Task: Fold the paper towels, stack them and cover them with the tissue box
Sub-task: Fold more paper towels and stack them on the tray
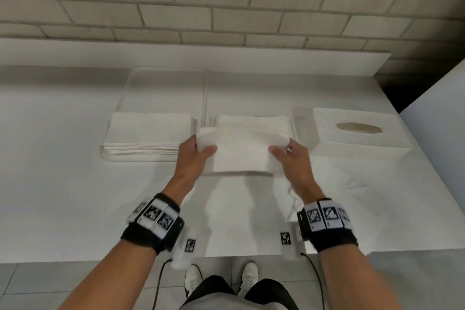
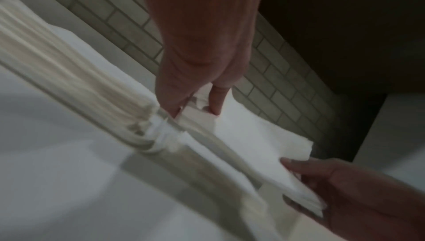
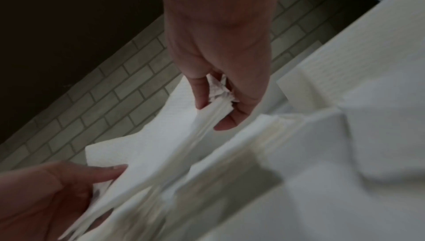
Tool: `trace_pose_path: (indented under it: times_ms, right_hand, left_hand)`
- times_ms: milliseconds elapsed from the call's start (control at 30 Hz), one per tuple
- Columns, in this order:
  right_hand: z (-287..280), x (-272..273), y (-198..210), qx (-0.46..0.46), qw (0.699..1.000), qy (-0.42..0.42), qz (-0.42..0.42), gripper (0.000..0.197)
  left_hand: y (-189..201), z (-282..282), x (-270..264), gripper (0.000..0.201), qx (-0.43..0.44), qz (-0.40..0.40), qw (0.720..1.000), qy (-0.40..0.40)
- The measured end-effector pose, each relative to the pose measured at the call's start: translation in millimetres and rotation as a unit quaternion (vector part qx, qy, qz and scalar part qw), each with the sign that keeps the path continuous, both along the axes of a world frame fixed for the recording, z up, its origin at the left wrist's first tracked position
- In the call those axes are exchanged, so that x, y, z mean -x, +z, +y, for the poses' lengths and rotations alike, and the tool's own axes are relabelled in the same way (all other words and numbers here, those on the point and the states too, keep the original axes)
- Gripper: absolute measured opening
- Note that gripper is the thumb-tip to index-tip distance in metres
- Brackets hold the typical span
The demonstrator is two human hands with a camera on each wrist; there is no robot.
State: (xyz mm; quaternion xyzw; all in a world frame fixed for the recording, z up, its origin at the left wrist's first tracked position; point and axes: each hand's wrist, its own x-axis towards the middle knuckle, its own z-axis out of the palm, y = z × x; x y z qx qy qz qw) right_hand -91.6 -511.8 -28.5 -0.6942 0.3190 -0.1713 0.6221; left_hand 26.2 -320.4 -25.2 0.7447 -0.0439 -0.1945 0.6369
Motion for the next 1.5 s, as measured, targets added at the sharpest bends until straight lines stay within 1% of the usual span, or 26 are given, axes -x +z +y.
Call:
trace_pose_path:
  times_ms: [67, 167, 200, 267, 300, 333, 367, 400, 433, 567, 667, 833, 900, 1000, 1067, 1133, 1167, 1233, 1267, 1333, 1400, 1500]
  right_hand:
    - [-18.8, -18.1, 11.9, 0.040, 0.999, -0.025, 0.009, 0.012]
    - [-46.0, -45.2, 19.6, 0.110, 0.991, -0.055, 0.056, 0.012]
    - [-52.4, -52.8, 19.0, 0.124, 0.987, -0.065, 0.076, 0.016]
    - [-63.7, -64.6, 12.4, 0.131, 0.982, -0.073, 0.117, 0.032]
    - [-67.2, -68.3, 7.6, 0.130, 0.980, -0.071, 0.134, 0.038]
    - [-70.9, -71.8, 2.5, 0.131, 0.978, -0.068, 0.149, 0.041]
    - [-72.6, -73.8, -2.2, 0.133, 0.976, -0.065, 0.160, 0.043]
    - [-74.1, -75.4, -5.6, 0.133, 0.975, -0.064, 0.168, 0.044]
    - [-75.9, -77.3, -8.6, 0.134, 0.973, -0.063, 0.175, 0.045]
    - [-76.9, -80.2, -12.4, 0.146, 0.970, -0.050, 0.186, 0.050]
    - [-79.6, -81.3, -18.6, 0.159, 0.966, -0.038, 0.198, 0.052]
    - [-81.2, -81.6, -37.4, 0.203, 0.954, -0.018, 0.220, 0.029]
    - [-78.2, -80.8, -43.6, 0.221, 0.948, -0.017, 0.230, 0.030]
    - [-71.9, -78.5, -43.8, 0.246, 0.941, -0.018, 0.232, 0.037]
    - [-66.7, -74.8, -37.0, 0.249, 0.946, -0.032, 0.203, 0.044]
    - [-64.0, -65.3, -26.3, 0.229, 0.959, -0.061, 0.155, 0.044]
    - [-64.6, -57.0, -20.4, 0.220, 0.964, -0.074, 0.129, 0.040]
    - [-65.8, -38.2, -8.5, 0.208, 0.970, -0.072, 0.099, 0.030]
    - [-68.7, -22.2, -2.6, 0.209, 0.971, -0.070, 0.093, 0.025]
    - [-76.5, 13.1, 5.1, 0.207, 0.971, -0.065, 0.104, 0.020]
    - [-86.6, 47.3, 5.2, 0.193, 0.967, -0.065, 0.151, 0.020]
    - [-99.9, 96.6, -5.2, 0.151, 0.950, -0.058, 0.265, 0.029]
  left_hand:
    - [9.5, -27.1, -17.3, 0.024, -0.008, 0.016, 1.000, 0.018]
    - [16.1, -63.4, -40.9, 0.020, -0.039, 0.044, 0.998, 0.028]
    - [15.0, -72.7, -47.2, 0.017, -0.051, 0.047, 0.997, 0.030]
    - [11.8, -87.2, -55.9, 0.022, -0.079, 0.050, 0.995, 0.046]
    - [10.6, -91.4, -58.3, 0.019, -0.094, 0.049, 0.993, 0.050]
    - [8.1, -95.0, -61.5, 0.023, -0.108, 0.046, 0.992, 0.053]
    - [5.1, -96.8, -64.0, 0.038, -0.122, 0.046, 0.990, 0.057]
    - [3.0, -98.1, -66.0, 0.048, -0.133, 0.045, 0.988, 0.061]
    - [0.0, -99.5, -68.7, 0.053, -0.143, 0.042, 0.987, 0.065]
    - [-11.5, -101.8, -73.5, 0.058, -0.159, 0.049, 0.983, 0.073]
    - [-23.0, -104.1, -72.7, 0.057, -0.187, 0.048, 0.979, 0.069]
    - [-38.5, -101.7, -68.1, 0.058, -0.216, -0.002, 0.974, 0.060]
    - [-41.8, -102.0, -66.1, 0.060, -0.231, -0.027, 0.972, 0.045]
    - [-44.3, -101.2, -62.1, 0.066, -0.267, -0.061, 0.962, 0.020]
    - [-41.0, -99.1, -59.2, 0.069, -0.312, -0.105, 0.944, 0.022]
    - [-29.4, -101.4, -53.2, 0.068, -0.334, -0.160, 0.928, 0.034]
    - [-21.2, -105.9, -47.8, 0.065, -0.320, -0.184, 0.928, 0.040]
    - [-6.3, -115.3, -35.8, 0.056, -0.256, -0.219, 0.940, 0.050]
    - [1.1, -123.6, -25.4, 0.051, -0.211, -0.227, 0.950, 0.037]
    - [11.3, -140.6, -2.1, 0.042, -0.125, -0.208, 0.970, -0.014]
    - [17.9, -155.9, 21.2, 0.035, -0.074, -0.165, 0.980, -0.078]
    - [19.3, -174.7, 54.6, 0.031, -0.046, -0.094, 0.979, -0.173]
